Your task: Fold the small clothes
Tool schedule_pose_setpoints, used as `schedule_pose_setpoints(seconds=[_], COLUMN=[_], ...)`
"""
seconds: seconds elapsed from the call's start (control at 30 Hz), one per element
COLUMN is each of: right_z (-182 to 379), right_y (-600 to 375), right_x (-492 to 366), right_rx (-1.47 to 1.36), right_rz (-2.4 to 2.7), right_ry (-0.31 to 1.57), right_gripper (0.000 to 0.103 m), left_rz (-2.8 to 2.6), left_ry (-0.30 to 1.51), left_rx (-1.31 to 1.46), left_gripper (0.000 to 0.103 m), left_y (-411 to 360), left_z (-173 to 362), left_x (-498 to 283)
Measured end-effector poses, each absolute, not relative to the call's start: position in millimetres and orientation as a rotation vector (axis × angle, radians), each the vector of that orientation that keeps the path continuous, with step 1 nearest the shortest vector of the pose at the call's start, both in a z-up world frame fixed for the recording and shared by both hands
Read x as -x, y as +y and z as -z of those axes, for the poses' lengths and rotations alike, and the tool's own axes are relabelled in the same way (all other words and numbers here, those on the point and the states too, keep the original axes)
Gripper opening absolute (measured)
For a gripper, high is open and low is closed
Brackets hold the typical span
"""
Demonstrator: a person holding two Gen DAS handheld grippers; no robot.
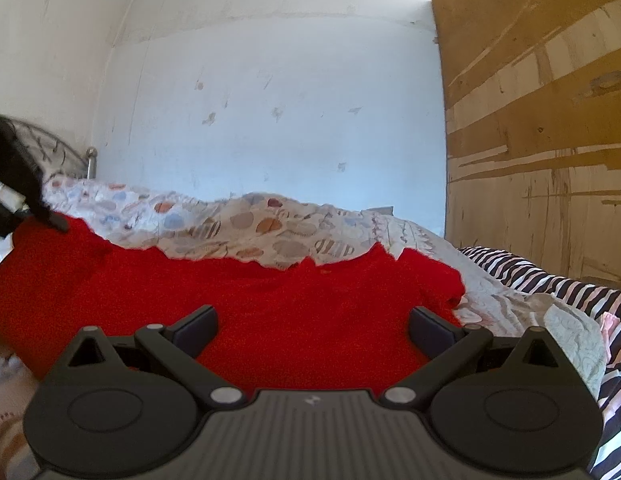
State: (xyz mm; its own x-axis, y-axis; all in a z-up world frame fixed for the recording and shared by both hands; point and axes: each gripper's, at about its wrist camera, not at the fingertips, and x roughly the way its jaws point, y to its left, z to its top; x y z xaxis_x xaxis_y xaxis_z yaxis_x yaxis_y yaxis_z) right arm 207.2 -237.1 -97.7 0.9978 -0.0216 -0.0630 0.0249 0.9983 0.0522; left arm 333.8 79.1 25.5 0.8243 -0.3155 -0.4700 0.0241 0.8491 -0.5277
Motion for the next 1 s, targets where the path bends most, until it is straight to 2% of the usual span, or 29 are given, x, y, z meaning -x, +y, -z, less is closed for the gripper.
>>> schedule_pose_setpoints(seconds=[0.2,0.4,0.57,0.73,0.83,0.87,0.9,0.93,1.0], right_z=[87,89,99,108,113,114,114,114,113], right_y=[-270,-309,-334,-347,-352,-353,-352,-352,-349], right_x=[-188,-165,-152,-146,-149,-149,-149,-149,-149], right_rx=[-0.174,-0.262,-0.274,-0.291,-0.312,-0.318,-0.321,-0.319,-0.306], right_rz=[0.121,0.225,0.292,0.337,0.349,0.349,0.347,0.345,0.343], right_ry=[0.020,0.009,0.036,0.065,0.087,0.093,0.095,0.096,0.098], right_gripper=[0.103,0.103,0.103,0.103,0.103,0.103,0.103,0.103,0.103], left_rz=[0.332,0.493,0.576,0.610,0.659,0.676,0.697,0.717,0.751], left_ry=[0.564,0.588,0.662,0.722,0.730,0.734,0.736,0.731,0.707], left_rx=[0.462,0.312,0.239,0.168,0.180,0.195,0.208,0.216,0.219], left_gripper=[0.010,0.010,0.010,0.014,0.024,0.032,0.044,0.049,0.067], left_y=[7,-104,-179,-201,-195,-193,-190,-187,-182], left_z=[-74,-99,-74,-41,-34,-34,-35,-36,-39], left_x=[-345,-351,-352,-342,-336,-338,-336,-334,-325])
